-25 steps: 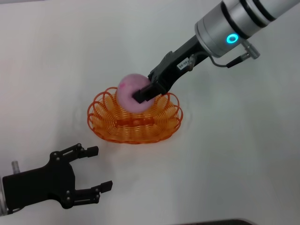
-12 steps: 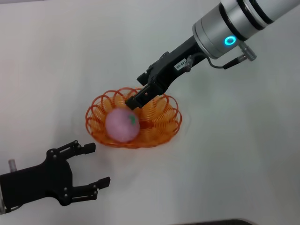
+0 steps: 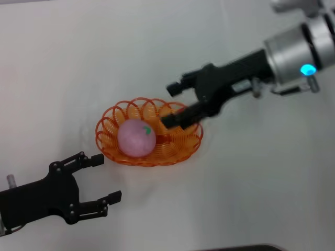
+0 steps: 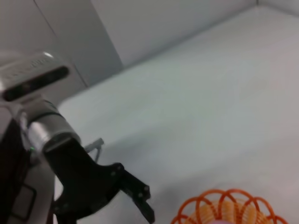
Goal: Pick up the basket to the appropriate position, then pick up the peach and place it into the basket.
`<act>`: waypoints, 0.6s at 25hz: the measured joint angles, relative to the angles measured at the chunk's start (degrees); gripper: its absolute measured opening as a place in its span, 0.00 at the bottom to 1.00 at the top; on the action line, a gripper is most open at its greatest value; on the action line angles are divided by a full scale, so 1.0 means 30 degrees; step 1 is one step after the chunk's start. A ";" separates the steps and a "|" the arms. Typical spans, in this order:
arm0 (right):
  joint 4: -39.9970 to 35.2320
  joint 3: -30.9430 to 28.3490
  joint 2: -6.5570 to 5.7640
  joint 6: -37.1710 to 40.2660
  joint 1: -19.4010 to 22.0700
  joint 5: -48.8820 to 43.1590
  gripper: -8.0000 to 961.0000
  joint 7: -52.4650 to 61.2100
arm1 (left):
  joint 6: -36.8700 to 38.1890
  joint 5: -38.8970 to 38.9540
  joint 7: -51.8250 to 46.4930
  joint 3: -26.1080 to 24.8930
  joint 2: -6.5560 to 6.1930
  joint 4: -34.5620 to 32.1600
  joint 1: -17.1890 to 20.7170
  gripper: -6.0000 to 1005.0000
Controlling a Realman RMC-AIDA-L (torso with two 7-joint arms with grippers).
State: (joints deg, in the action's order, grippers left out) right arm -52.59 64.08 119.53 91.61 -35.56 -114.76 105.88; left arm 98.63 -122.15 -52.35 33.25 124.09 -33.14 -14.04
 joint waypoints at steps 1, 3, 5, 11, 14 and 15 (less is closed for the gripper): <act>0.0107 -0.0400 -0.0004 0.0314 0.0410 0.0172 0.99 -0.0754 | 0.0035 0.0053 -0.0012 -0.0011 0.0004 0.0015 -0.0001 0.88; 0.0597 -0.1224 -0.0003 0.1176 0.1339 0.0412 0.98 -0.2619 | 0.0202 0.0129 -0.0090 -0.0140 0.0003 0.0025 -0.0004 0.88; 0.1212 -0.2179 -0.0004 0.1795 0.2178 0.0546 0.98 -0.4278 | 0.0385 0.0152 -0.0168 -0.0338 0.0002 0.0029 -0.0013 0.88; 0.3190 -0.4825 -0.0099 0.2428 0.4270 0.0526 0.98 -0.8245 | 0.0586 0.0152 -0.0185 -0.0455 -0.0017 0.0030 0.0047 0.88; 0.3950 -0.5456 -0.0188 0.2438 0.5006 0.0444 0.98 -0.9566 | 0.0753 0.0038 -0.0190 -0.0472 -0.0021 0.0001 0.0110 0.88; 0.4258 -0.5567 -0.0225 0.2399 0.5188 0.0422 0.98 -0.9963 | 0.0788 -0.0037 -0.0198 -0.0475 -0.0024 -0.0010 0.0137 0.88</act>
State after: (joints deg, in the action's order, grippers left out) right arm -39.81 47.38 118.86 98.81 -19.99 -113.49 75.99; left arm 100.99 -122.26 -52.95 31.83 124.02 -33.17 -13.63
